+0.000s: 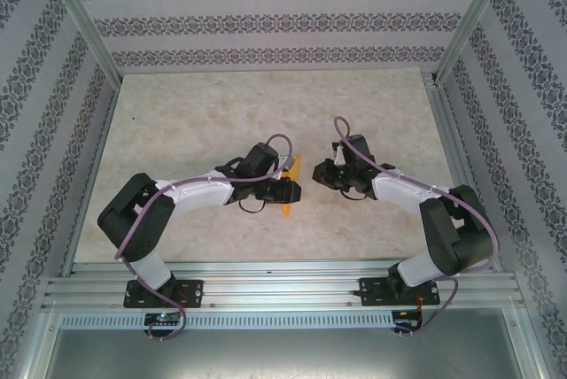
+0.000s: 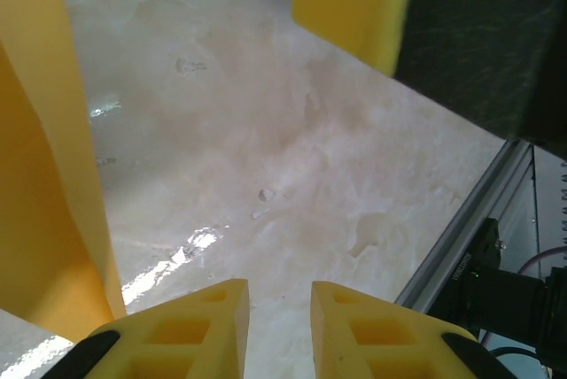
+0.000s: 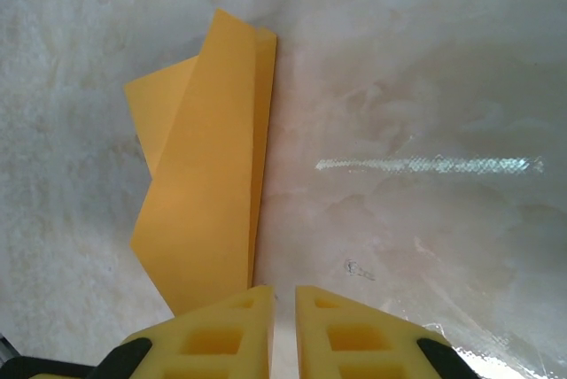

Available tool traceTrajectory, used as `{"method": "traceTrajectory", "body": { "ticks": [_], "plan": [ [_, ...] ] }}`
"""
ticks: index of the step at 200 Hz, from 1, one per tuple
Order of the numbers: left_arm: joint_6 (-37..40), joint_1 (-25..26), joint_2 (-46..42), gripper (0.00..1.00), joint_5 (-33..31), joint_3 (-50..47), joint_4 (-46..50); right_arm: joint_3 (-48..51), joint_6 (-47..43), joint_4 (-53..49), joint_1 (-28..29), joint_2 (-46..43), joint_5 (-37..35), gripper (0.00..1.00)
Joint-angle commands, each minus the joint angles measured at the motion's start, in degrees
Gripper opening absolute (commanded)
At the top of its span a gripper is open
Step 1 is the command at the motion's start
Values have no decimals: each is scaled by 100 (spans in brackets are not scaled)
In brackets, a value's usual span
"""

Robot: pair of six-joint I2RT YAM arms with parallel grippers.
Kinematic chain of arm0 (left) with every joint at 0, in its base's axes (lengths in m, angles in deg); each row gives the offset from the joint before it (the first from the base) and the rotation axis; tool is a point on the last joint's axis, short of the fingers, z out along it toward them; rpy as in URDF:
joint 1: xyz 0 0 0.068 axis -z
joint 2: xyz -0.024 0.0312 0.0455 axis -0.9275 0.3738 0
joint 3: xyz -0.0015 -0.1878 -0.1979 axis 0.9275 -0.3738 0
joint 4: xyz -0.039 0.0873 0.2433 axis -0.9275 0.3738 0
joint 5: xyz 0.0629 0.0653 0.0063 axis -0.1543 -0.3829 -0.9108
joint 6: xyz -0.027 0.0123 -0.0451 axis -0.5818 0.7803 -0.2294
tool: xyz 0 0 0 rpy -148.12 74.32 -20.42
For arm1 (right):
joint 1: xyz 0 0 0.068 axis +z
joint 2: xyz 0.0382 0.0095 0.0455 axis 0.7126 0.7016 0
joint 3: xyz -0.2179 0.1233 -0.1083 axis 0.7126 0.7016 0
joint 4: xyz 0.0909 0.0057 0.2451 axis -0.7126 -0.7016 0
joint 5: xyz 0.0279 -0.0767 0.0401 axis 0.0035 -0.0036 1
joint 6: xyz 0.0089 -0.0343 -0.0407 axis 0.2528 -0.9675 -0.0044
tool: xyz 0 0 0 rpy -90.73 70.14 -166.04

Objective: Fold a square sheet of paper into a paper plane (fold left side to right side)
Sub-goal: Hold the paper plane at the center of the table.

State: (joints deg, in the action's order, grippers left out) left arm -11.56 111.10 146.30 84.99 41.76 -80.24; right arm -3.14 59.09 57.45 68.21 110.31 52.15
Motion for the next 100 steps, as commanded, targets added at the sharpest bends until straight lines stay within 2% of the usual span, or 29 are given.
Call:
{"method": "traceTrajectory", "body": {
  "ticks": [1,55,100],
  "plan": [
    [-98,81,258,26,-222,-182,-198,8,97,234,43,23,20,15],
    [82,81,500,25,-574,-316,83,-95,246,395,372,295,0,14],
    [136,81,543,23,-612,-492,80,-281,406,668,783,740,-24,14]
  ]
}}
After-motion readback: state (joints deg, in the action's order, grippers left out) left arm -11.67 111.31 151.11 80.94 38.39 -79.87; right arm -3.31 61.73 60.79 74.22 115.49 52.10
